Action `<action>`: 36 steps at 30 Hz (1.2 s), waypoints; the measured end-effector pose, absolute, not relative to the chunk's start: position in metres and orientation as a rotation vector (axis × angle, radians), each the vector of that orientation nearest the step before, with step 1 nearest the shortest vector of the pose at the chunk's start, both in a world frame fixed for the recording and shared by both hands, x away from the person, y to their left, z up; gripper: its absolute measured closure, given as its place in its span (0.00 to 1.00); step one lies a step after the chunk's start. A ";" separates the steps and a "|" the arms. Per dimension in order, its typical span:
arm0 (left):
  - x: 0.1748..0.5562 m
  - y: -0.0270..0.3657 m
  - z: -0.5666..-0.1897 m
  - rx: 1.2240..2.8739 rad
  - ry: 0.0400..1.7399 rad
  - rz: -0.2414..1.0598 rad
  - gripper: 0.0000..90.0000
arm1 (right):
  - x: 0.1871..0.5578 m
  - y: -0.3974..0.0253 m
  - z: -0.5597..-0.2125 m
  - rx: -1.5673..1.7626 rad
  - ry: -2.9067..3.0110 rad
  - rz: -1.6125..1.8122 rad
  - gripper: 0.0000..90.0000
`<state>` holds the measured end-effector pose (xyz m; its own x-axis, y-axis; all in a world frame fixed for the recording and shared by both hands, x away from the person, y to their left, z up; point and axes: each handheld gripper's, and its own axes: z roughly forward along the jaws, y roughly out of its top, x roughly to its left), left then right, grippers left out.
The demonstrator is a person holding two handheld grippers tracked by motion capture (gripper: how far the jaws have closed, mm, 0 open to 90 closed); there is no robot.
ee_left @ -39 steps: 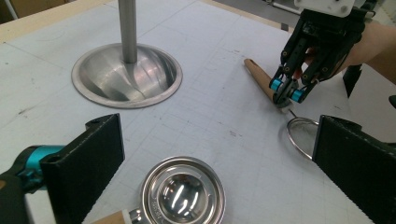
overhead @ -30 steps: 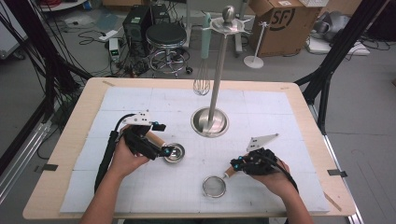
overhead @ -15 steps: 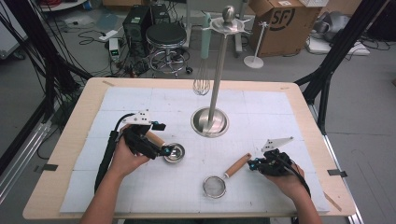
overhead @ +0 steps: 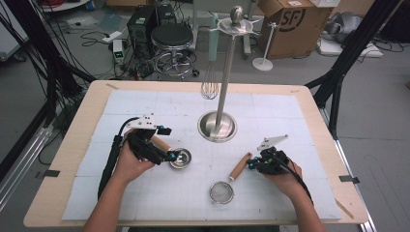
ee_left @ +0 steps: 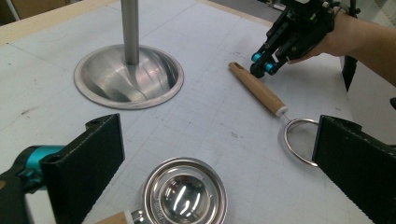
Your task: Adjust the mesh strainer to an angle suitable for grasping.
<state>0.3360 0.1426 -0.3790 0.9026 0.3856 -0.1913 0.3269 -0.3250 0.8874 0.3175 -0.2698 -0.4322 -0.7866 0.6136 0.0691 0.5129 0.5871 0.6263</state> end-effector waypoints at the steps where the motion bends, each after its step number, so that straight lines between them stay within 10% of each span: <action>1: 0.336 0.143 -0.379 1.936 0.517 0.066 0.03 | 0.319 -0.267 -0.432 0.945 2.660 0.974 0.99; 36: 0.336 0.143 -0.379 1.941 0.516 0.065 0.03 | 0.309 -0.180 -0.409 0.627 2.766 1.064 0.99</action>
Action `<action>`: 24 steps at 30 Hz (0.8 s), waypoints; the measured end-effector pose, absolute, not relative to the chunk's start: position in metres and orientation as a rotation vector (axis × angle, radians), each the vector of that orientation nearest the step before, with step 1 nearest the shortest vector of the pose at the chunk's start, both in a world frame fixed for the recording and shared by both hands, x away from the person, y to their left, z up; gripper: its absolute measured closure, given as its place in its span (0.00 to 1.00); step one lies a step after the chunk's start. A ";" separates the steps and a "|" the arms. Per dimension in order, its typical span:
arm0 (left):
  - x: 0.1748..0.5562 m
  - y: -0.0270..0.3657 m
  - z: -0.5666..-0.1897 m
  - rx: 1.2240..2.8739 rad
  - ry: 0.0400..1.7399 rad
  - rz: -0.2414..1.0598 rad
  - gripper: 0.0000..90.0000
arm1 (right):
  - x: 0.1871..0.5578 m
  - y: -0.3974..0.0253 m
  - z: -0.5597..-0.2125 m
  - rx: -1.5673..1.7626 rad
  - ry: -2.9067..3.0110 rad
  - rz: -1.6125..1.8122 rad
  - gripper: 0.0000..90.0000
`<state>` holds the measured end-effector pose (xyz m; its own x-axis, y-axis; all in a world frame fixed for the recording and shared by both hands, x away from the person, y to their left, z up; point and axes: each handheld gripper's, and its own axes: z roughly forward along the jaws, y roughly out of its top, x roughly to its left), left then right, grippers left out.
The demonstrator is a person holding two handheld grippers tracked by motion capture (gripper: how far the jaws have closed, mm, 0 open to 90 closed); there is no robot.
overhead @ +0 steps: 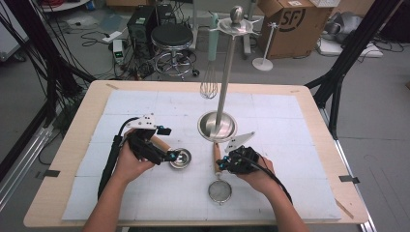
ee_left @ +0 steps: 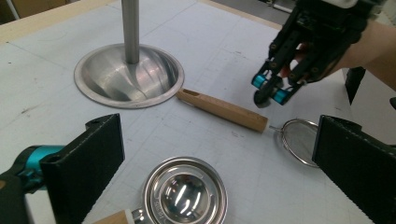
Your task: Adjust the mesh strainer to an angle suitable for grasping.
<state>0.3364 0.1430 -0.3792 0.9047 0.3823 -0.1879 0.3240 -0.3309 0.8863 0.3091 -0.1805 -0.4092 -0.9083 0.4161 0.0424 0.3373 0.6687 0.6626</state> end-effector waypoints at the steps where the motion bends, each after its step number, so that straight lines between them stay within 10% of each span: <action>1: 0.336 0.143 -0.379 1.942 0.518 0.066 0.03 | 0.307 -0.178 -0.409 0.589 2.776 1.072 0.99; 24: 0.336 0.144 -0.379 1.939 0.521 0.070 0.03 | 0.291 -0.160 -0.422 0.494 2.920 0.991 0.99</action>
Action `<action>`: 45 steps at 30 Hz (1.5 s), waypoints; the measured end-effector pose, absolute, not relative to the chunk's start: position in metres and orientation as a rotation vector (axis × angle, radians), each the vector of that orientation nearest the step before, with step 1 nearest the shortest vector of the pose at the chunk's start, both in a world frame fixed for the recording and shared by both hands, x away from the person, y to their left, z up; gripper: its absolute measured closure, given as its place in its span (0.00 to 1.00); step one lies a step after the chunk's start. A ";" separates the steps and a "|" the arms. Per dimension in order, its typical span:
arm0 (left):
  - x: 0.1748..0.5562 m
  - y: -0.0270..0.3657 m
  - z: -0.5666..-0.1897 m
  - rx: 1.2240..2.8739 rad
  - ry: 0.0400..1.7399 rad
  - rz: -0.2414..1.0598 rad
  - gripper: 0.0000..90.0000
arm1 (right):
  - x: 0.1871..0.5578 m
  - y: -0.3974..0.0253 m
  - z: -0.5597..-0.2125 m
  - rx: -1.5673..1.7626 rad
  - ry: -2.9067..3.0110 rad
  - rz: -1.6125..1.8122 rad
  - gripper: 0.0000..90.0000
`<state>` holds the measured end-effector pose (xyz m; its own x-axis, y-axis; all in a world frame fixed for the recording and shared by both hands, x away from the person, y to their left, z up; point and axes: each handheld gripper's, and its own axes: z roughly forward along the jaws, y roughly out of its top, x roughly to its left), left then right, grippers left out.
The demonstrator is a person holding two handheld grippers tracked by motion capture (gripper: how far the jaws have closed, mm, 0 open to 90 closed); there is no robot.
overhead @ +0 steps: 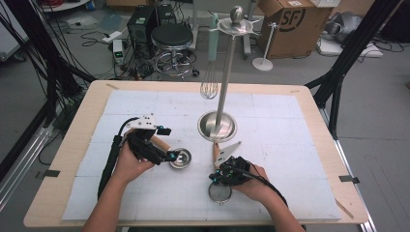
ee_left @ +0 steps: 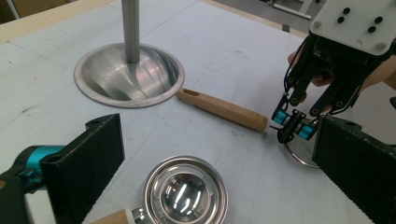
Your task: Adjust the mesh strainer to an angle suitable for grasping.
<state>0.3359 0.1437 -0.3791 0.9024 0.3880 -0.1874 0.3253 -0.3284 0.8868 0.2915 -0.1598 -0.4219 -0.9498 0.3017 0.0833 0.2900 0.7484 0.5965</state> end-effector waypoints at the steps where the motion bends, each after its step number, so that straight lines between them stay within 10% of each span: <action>1: 0.336 0.144 -0.379 1.939 0.517 0.069 0.03 | 0.292 -0.161 -0.422 0.502 2.920 0.986 0.99; 45: 0.336 0.144 -0.380 1.939 0.524 0.064 0.03 | 0.297 -0.172 -0.423 0.547 2.910 0.900 0.99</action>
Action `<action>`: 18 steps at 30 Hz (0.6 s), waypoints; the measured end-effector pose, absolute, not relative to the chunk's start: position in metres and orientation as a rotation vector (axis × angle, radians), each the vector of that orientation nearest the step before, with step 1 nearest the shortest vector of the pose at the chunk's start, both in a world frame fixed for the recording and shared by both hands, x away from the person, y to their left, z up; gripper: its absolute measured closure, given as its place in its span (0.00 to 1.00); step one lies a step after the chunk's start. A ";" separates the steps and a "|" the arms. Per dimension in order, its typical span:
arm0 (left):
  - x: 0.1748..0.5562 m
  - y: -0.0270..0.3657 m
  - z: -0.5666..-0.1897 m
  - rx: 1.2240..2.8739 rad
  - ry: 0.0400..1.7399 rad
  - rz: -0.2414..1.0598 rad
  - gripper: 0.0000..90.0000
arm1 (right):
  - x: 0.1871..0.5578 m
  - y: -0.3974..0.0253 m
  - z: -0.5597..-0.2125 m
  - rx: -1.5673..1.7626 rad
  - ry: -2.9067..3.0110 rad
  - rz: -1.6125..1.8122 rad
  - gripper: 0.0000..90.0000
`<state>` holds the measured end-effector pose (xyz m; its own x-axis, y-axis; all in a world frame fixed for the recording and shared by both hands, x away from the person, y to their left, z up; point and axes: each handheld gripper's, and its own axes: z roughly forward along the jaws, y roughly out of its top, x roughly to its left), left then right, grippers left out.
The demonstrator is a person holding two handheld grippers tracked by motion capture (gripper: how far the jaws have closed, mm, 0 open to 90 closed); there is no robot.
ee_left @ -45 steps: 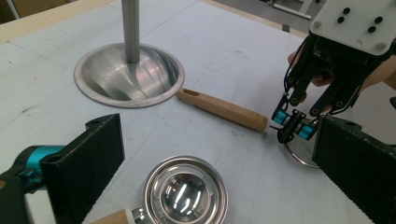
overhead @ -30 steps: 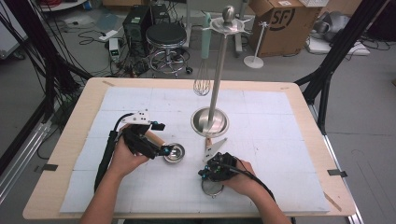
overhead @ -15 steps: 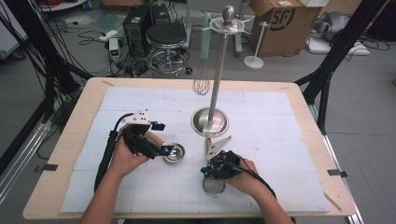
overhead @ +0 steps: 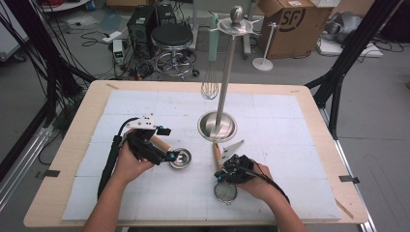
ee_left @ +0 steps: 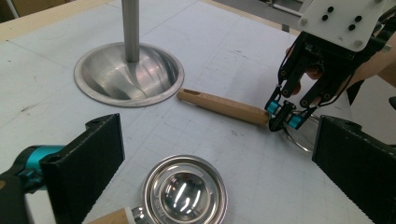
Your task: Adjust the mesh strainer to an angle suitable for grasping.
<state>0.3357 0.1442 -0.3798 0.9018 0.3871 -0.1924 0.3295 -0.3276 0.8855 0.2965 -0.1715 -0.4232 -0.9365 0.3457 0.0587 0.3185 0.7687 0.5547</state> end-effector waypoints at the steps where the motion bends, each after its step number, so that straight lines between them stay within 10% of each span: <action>1: 0.336 0.144 -0.380 1.939 0.521 0.065 0.03 | 0.296 -0.174 -0.423 0.557 2.909 0.900 0.99; 18: 0.336 0.143 -0.381 1.941 0.524 0.062 0.03 | 0.288 -0.219 -0.419 0.654 2.895 0.873 0.99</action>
<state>0.3361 0.1427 -0.3805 0.9019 0.3865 -0.1927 0.3304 -0.3302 0.8842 0.2875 -0.2185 -0.4193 -0.9095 0.4090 0.0743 0.3819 0.7514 0.5381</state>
